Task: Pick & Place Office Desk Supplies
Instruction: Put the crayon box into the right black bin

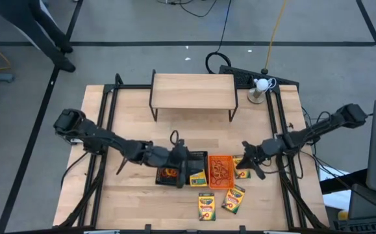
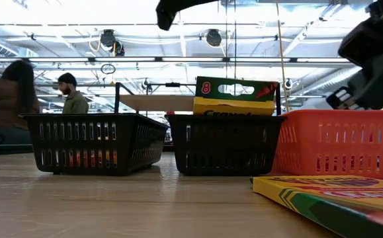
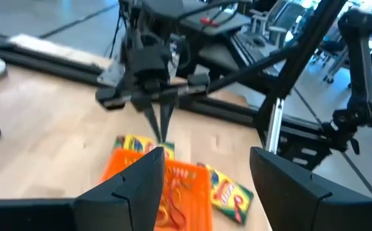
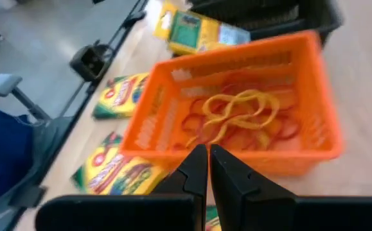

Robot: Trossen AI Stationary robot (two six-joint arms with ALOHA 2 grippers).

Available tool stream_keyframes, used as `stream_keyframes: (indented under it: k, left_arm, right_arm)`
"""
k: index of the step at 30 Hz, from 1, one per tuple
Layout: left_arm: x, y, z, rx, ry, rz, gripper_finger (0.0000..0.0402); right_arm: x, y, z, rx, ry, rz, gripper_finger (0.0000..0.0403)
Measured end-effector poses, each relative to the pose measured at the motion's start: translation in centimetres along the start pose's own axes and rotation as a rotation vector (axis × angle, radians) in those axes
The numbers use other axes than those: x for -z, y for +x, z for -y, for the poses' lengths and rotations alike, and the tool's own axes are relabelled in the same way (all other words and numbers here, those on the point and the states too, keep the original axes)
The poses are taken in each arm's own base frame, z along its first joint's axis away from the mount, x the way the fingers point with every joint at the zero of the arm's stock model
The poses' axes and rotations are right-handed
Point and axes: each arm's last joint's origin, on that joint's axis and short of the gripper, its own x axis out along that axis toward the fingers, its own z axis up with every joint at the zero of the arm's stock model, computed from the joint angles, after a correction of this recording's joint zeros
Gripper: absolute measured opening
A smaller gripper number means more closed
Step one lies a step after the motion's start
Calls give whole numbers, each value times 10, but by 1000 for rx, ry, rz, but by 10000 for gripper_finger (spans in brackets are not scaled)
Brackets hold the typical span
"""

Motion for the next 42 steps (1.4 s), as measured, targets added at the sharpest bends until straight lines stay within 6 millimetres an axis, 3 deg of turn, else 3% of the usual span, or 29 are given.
stream_keyframes:
  k: [6,13,20,26,33,42]
  left_arm:
    - [17,-7,17,-53,-21,-76,230]
    - [21,-11,24,-115,-72,-66,230]
    - [24,-7,20,-129,-78,-68,230]
    - [50,11,21,-66,-95,-142,230]
    - [76,17,38,-12,-128,-195,230]
    - [83,14,62,0,-197,-134,230]
  right_arm:
    - [7,1,-17,-91,38,-44,8]
    - [19,0,-32,-171,97,-139,8]
    - [34,3,-34,-90,188,-249,8]
    - [46,13,-34,-14,253,-303,8]
    - [51,25,-44,-81,258,-296,8]
    - [65,36,-52,-111,248,-329,9]
